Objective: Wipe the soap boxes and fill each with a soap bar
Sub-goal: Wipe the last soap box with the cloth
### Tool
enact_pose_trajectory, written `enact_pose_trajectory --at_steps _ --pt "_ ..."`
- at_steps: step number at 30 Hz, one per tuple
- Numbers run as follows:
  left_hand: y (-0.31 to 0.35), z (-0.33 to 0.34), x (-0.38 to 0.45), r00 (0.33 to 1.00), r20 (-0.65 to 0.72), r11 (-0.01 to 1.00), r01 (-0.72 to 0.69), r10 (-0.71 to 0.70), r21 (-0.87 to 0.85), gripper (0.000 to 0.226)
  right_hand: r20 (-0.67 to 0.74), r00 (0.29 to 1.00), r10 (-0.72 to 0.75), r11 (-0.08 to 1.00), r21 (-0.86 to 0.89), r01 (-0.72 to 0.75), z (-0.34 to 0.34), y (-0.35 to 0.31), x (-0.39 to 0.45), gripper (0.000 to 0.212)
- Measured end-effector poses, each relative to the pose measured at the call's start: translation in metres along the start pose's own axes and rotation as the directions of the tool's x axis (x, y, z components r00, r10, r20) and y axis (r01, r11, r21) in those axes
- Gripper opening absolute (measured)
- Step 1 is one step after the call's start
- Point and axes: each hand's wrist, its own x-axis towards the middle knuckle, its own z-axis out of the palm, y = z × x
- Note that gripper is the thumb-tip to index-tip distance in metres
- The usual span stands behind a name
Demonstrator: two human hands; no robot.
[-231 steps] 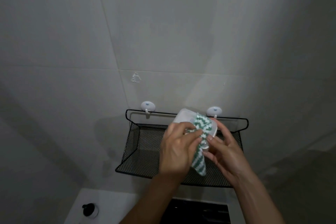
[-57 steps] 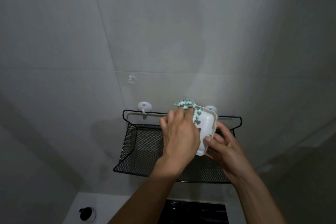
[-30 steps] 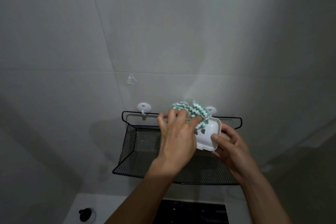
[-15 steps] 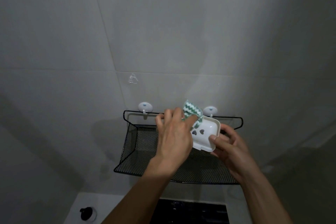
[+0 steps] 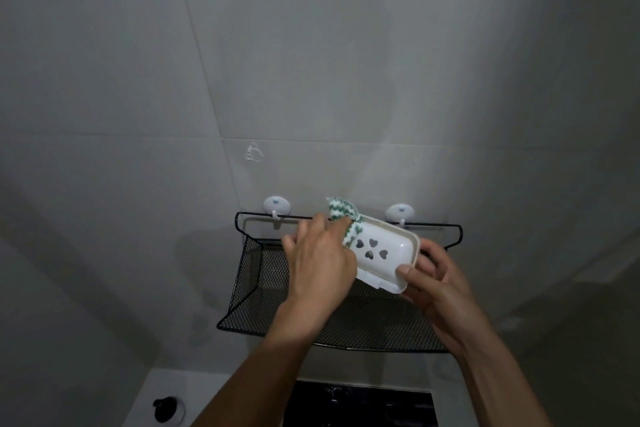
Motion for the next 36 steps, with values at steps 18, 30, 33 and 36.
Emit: enact_pose_trajectory --at_steps 18,30,33,36 --pt "0.019 -0.003 -0.009 0.920 0.070 0.917 -0.390 0.385 0.086 0.047 0.060 0.972 0.227 0.962 0.140 -0.234 -0.004 0.000 0.012 0.049" --pt "0.017 -0.002 -0.001 0.990 -0.041 0.988 -0.133 0.137 0.082 0.026 -0.022 0.999 0.038 0.998 0.052 -0.037 0.008 0.001 0.004 0.052" --pt "0.015 -0.001 -0.001 0.991 -0.047 0.992 -0.125 0.125 0.003 0.029 0.012 1.000 0.014 1.000 0.023 -0.014 0.008 0.001 0.004 0.060" --pt "0.014 -0.004 0.001 0.983 -0.038 0.983 -0.182 0.180 -0.039 0.035 0.059 0.998 0.029 0.999 0.019 -0.030 0.008 -0.002 0.005 0.063"
